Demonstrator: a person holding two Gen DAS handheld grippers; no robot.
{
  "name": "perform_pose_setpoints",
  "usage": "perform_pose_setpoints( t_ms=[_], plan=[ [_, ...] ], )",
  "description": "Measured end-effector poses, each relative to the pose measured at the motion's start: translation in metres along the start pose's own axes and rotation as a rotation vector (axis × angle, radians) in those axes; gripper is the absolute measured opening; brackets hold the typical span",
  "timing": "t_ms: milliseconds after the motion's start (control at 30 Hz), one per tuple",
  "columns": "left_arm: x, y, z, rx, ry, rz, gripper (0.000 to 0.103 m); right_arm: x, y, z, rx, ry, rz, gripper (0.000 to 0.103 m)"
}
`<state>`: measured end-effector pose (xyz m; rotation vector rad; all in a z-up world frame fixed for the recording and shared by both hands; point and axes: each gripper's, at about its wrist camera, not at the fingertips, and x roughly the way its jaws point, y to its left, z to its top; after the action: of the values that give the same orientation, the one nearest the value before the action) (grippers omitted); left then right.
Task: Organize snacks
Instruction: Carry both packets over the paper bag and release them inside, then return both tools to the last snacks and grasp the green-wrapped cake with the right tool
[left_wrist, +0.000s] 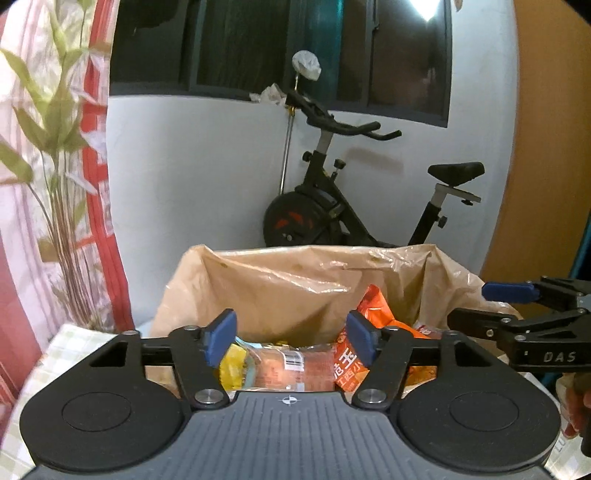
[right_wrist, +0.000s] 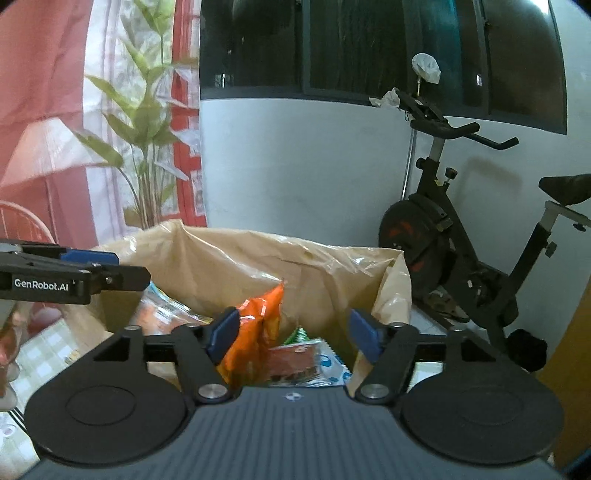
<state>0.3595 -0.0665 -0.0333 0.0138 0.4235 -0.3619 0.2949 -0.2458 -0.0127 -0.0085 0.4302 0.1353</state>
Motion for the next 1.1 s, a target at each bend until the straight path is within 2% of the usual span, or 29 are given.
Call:
perform_pose_setpoints(
  t_ms=[100, 300, 400, 533, 667, 767, 933, 1100],
  plan=[
    [-0.018, 0.0, 0.0, 0.028, -0.026, 0.013, 0.083, -0.011, 0.005, 0.003, 0.02, -0.038, 0.021, 0.084],
    [-0.054, 0.006, -0.012, 0.027, -0.043, 0.001, 0.086, -0.035, 0.018, 0.003, 0.044, -0.104, 0.04, 0.098],
    [-0.07, 0.011, -0.02, 0.038, -0.049, 0.008, 0.088, -0.044, 0.03, 0.001, 0.033, -0.127, 0.024, 0.102],
    [-0.084, 0.021, -0.032, 0.032, -0.04, 0.022, 0.088, -0.053, 0.045, -0.008, 0.025, -0.152, 0.073, 0.103],
    [-0.095, 0.033, -0.047, -0.022, -0.014, 0.033, 0.088, -0.062, 0.056, -0.022, 0.03, -0.182, 0.104, 0.103],
    [-0.097, 0.038, -0.064, -0.06, 0.025, 0.035, 0.088, -0.071, 0.067, -0.04, -0.005, -0.218, 0.08, 0.103],
    [-0.09, 0.042, -0.092, -0.096, 0.111, 0.033, 0.088, -0.076, 0.079, -0.07, -0.026, -0.176, 0.121, 0.103],
    [-0.085, 0.045, -0.112, -0.14, 0.154, 0.034, 0.087, -0.072, 0.087, -0.095, -0.039, -0.101, 0.161, 0.103]
  ],
)
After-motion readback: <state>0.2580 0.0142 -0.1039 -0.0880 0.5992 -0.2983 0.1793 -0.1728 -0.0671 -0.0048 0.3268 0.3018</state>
